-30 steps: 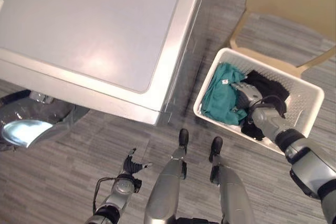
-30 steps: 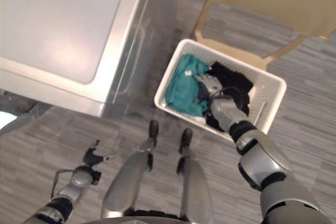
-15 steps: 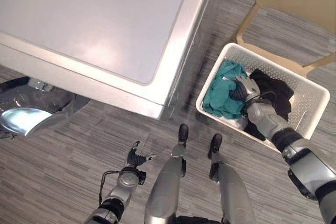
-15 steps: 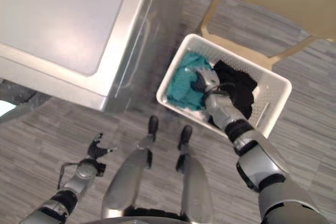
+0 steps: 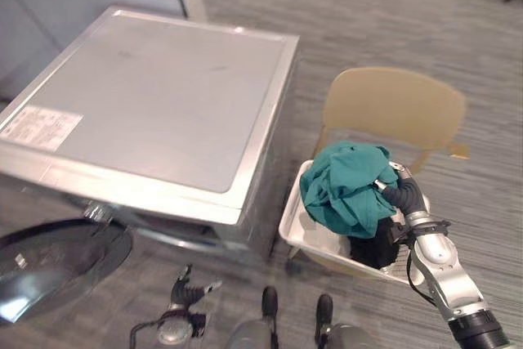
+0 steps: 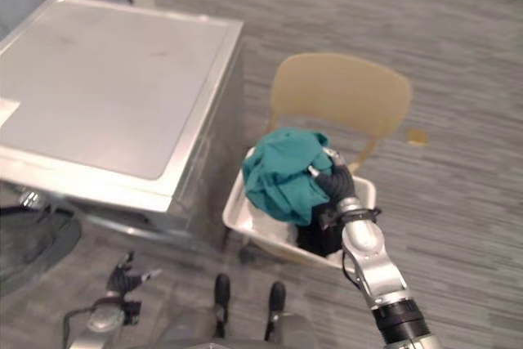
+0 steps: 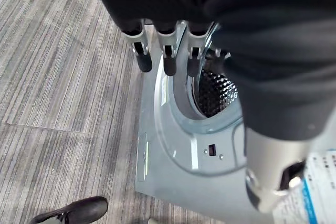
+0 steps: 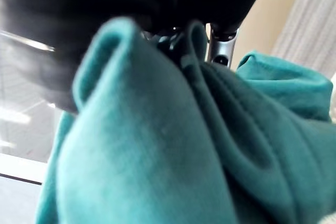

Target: Grab the laundry basket,head to the washer,open it,put in the laundry and shut it.

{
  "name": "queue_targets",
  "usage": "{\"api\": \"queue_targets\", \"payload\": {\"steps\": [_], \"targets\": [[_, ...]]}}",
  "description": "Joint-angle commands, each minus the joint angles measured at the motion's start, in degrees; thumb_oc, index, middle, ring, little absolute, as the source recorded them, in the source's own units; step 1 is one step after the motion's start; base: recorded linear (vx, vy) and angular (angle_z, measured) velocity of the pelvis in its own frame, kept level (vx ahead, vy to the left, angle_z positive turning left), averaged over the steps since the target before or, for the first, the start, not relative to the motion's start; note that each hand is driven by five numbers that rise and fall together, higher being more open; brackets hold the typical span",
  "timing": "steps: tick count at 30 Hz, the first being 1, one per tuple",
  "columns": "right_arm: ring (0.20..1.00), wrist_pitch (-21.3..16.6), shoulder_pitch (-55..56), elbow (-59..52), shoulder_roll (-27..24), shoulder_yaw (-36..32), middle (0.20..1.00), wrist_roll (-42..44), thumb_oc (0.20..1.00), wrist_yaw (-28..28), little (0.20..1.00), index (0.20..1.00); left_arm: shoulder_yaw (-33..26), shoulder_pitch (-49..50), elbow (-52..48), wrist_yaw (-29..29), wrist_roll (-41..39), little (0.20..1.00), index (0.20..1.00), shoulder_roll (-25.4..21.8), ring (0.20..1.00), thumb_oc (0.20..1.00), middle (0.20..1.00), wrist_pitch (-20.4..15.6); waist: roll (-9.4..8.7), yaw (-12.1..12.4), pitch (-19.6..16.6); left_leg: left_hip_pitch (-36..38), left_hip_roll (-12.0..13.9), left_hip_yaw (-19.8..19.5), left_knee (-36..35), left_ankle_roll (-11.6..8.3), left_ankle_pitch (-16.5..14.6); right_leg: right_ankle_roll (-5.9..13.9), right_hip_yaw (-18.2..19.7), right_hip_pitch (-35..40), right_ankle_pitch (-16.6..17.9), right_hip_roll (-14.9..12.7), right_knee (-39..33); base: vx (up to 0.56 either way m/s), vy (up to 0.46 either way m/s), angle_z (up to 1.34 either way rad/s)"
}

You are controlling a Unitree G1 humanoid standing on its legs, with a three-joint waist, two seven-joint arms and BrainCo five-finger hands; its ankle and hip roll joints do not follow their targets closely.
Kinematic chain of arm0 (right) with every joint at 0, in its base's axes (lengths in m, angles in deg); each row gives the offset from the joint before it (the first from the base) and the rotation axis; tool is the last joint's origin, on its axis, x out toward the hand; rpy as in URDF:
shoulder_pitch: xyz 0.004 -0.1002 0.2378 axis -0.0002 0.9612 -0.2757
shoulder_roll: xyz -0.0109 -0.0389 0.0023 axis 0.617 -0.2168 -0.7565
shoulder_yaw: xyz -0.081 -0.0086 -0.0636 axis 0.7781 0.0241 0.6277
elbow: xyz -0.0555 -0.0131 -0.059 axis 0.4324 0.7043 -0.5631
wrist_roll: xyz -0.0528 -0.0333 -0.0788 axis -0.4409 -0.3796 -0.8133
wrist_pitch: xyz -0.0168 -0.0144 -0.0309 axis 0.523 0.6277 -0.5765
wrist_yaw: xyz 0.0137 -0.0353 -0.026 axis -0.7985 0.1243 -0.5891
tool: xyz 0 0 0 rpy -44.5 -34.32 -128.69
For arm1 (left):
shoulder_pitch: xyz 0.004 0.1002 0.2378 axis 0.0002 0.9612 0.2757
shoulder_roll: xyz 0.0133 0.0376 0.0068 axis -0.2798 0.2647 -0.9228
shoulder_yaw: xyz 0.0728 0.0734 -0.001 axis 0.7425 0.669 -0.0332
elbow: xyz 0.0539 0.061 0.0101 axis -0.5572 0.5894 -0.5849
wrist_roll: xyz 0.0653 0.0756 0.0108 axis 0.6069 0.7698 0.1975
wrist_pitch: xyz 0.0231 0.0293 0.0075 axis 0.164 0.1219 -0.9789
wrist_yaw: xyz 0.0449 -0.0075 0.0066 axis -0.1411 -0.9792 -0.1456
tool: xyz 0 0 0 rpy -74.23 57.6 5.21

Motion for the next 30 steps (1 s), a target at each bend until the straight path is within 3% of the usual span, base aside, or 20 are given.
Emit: {"api": "queue_targets", "payload": {"steps": [1, 5, 7, 9, 11, 12, 14, 16, 19, 22, 30], "targets": [[0.200, -5.03, -5.88, -2.70, 1.03, 1.31, 0.200, 4.01, 0.200, -3.04, 0.200, 0.200, 0.50, -5.67, -0.51, -0.88, 0.23, 1.000, 1.000, -2.22, 1.000, 1.000, 1.000, -1.59, -0.28, 1.69, 2.71, -2.75, -0.41, -1.49, 5.87, 1.43, -6.10, 5.42, 3.12, -5.07, -3.69, -1.12, 11.45, -0.40, -0.068, 0.03], [0.200, -5.58, -1.29, -4.94, 1.08, -0.64, 0.200, 2.58, 0.200, -3.55, 0.200, 0.200, 0.54, -4.12, -3.55, -0.80, 1.15, 1.000, 1.000, -2.87, 1.000, 1.000, 1.000, -2.01, 0.48, 2.84, 0.17, -5.78, -0.10, -4.31, 5.39, 0.89, -3.04, 4.07, 7.59, -1.16, -7.16, 1.30, 18.14, -0.22, -0.141, 0.50], [0.200, -5.22, -1.95, -5.02, 1.36, -0.02, 0.200, 2.23, 0.200, -3.45, 0.200, 0.200, 1.20, -4.02, -6.03, -0.60, 0.95, 1.000, 1.000, -2.87, 1.000, 1.000, 1.000, -2.30, 0.02, 4.19, -0.55, -8.93, -0.47, -6.05, 5.28, -0.26, -0.53, 2.05, 9.05, 2.94, -11.11, 2.69, 11.48, -0.20, -0.228, 0.42], [0.200, -5.77, -3.60, -4.86, 0.41, 0.68, 0.200, 3.72, 0.200, -2.97, 0.200, 0.200, 2.42, -4.17, -9.36, -0.90, 0.65, 1.000, 1.000, -2.58, 1.000, 1.000, 1.000, -3.05, 0.90, 5.31, 0.10, -12.75, -0.02, -7.28, 4.73, -3.14, 3.63, 0.08, 10.00, 3.96, -10.94, 5.11, 4.17, -0.30, -0.274, 0.35], [0.200, -5.84, -3.77, -5.11, -0.08, 0.72, 0.200, 4.18, 0.200, -3.09, 0.200, 0.200, 2.68, -4.08, -11.00, -0.51, 0.30, 1.000, 1.000, -2.37, 1.000, 1.000, 1.000, -3.17, 1.41, 5.21, 0.30, -13.42, 0.16, -7.81, 4.09, -3.82, 4.34, -0.25, 9.90, 3.60, -10.46, 5.87, 3.04, -0.30, -0.184, 0.72], [0.200, -6.08, -4.49, -5.28, -1.46, 0.89, 0.200, 4.35, 0.200, -2.99, 0.200, 0.200, 3.79, -4.72, -14.51, -0.23, 0.64, 1.000, 1.000, -2.35, 1.000, 1.000, 1.000, -4.05, 2.21, 5.28, 1.63, -14.84, 0.05, -7.16, 3.85, -4.53, 4.81, -0.46, 7.97, 2.91, -9.22, 5.82, 1.83, -0.41, -0.147, 0.90], [0.200, -6.01, -5.04, -5.81, -2.60, 1.60, 0.200, 4.12, 0.200, -3.36, 0.200, 0.200, 4.69, -5.31, -19.49, 0.44, 1.80, 1.000, 1.000, -3.13, 1.000, 1.000, 1.000, -5.01, 1.95, 4.51, 1.98, -14.48, 0.23, -4.72, 6.00, -3.40, 2.27, -0.13, 5.32, 2.05, -8.13, 4.43, 0.93, -0.39, -0.082, 1.43], [0.200, -6.07, -6.37, -7.71, -4.18, 4.23, 0.200, 4.20, 0.200, -5.73, 0.200, 0.200, 7.90, -7.71, -29.23, 2.03, 3.37, 1.000, 1.000, -5.80, 1.000, 1.000, 1.000, -8.24, -0.48, 2.37, 1.02, -9.36, 0.46, -1.84, 14.78, -2.14, -7.65, 0.40, 0.05, 1.30, -6.20, 0.56, -0.37, -0.29, -0.059, 1.20], [0.200, -5.88, -7.30, -7.95, -4.09, 5.57, 0.200, 4.17, 0.200, -6.50, 0.200, 0.200, 9.66, -9.31, -30.87, 2.29, 3.45, 1.000, 1.000, -5.91, 1.000, 1.000, 1.000, -8.79, -0.49, 1.08, -0.10, -5.63, 1.40, -0.91, 13.30, -2.19, -8.97, 0.49, -1.47, 1.24, -6.07, 0.10, -0.76, -0.02, 0.030, 0.98], [0.200, -5.41, -8.39, -8.35, -2.84, 7.79, 0.200, 6.09, 0.200, -7.59, 0.200, 0.200, 13.18, -12.56, -32.38, 2.74, 3.86, 1.000, 1.000, -5.66, 1.000, 1.000, 1.000, -8.90, -0.21, -0.13, -1.82, -3.05, 1.80, 0.18, 8.03, -2.52, -7.67, 0.84, -3.76, 1.58, -5.47, -0.14, -1.79, 0.04, 0.088, 0.47], [0.200, -3.66, -15.02, -6.33, 2.75, 17.30, 0.200, 9.76, 0.200, -8.74, 0.200, 0.200, 20.53, -21.51, -33.56, 1.80, 7.78, 1.000, 1.000, -5.37, 1.000, 1.000, 1.000, -8.73, -1.12, 0.21, -4.21, 1.50, 0.60, -0.56, 1.03, -1.99, -6.70, 1.88, -3.82, 3.97, -4.61, -0.48, -3.20, 0.04, 0.093, 0.14]]}}
